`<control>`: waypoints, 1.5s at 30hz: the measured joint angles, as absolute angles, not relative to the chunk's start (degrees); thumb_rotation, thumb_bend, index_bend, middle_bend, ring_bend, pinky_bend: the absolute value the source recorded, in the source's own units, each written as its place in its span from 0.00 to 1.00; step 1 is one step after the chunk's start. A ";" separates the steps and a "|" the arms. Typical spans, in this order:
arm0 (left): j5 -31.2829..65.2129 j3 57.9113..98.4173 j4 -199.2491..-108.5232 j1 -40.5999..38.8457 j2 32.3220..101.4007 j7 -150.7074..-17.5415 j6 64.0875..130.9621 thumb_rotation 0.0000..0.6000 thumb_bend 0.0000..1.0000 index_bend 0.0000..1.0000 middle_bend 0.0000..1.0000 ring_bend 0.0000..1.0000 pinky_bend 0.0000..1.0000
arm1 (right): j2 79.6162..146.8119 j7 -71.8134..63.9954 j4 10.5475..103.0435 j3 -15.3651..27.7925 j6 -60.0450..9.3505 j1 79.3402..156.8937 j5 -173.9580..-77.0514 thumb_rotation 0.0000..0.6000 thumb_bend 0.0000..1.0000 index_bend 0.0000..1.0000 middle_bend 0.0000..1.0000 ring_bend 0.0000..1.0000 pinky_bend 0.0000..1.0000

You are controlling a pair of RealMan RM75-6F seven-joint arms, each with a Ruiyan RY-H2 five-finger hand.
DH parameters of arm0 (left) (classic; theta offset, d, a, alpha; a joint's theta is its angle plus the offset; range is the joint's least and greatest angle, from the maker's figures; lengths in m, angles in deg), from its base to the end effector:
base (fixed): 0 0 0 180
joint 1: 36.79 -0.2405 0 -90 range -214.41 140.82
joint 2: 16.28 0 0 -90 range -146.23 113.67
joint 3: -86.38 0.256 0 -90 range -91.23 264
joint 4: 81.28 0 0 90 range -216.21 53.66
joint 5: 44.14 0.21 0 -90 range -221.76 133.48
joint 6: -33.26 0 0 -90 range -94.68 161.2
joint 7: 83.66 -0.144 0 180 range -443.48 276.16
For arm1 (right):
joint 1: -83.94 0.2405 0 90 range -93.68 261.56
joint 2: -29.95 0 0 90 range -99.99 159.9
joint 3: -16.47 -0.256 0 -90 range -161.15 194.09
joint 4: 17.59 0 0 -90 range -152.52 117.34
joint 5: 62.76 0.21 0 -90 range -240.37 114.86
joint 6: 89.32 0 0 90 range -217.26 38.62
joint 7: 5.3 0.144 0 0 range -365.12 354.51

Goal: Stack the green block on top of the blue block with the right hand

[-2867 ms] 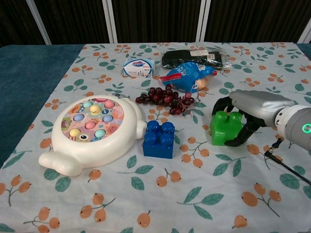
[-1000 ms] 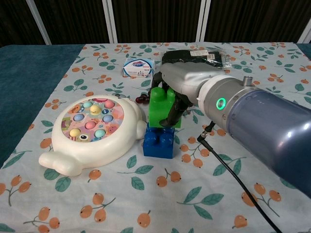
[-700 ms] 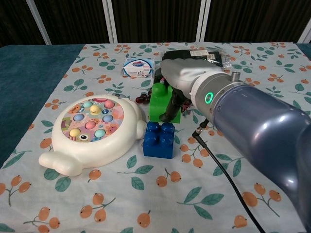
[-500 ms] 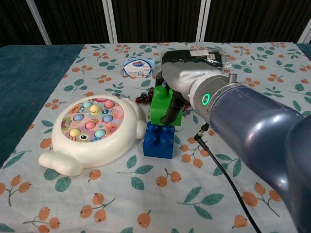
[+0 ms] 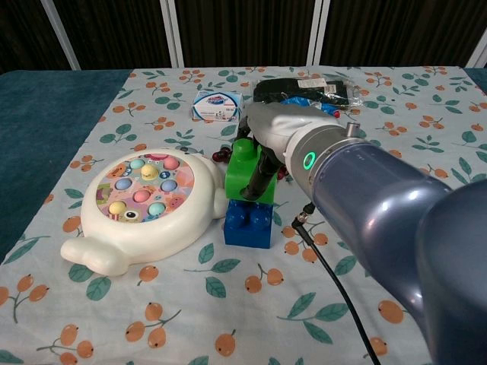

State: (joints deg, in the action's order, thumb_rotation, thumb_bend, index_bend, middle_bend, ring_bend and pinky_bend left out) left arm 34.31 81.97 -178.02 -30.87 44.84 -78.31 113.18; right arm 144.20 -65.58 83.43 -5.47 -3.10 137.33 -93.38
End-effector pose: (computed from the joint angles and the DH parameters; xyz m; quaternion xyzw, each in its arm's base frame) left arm -0.3157 0.1903 0.1669 -0.5443 -0.4636 -0.3917 0.5792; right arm -0.0086 -0.2751 -0.0745 0.6833 -0.4625 0.3173 0.4676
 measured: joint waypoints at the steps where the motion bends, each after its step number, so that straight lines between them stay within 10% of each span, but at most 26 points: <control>1: 34.32 81.96 -178.01 -30.87 44.84 -78.30 113.19 1.00 0.00 0.00 0.00 0.00 0.00 | 144.30 -65.41 83.29 -5.51 -3.32 137.35 -93.42 1.00 0.50 0.60 0.53 0.47 0.51; 45: 33.81 81.80 -178.35 -30.85 44.67 -77.66 112.95 1.00 0.00 0.00 0.00 0.00 0.00 | 144.59 -64.70 80.84 -5.22 -6.08 136.48 -92.88 1.00 0.50 0.61 0.54 0.47 0.51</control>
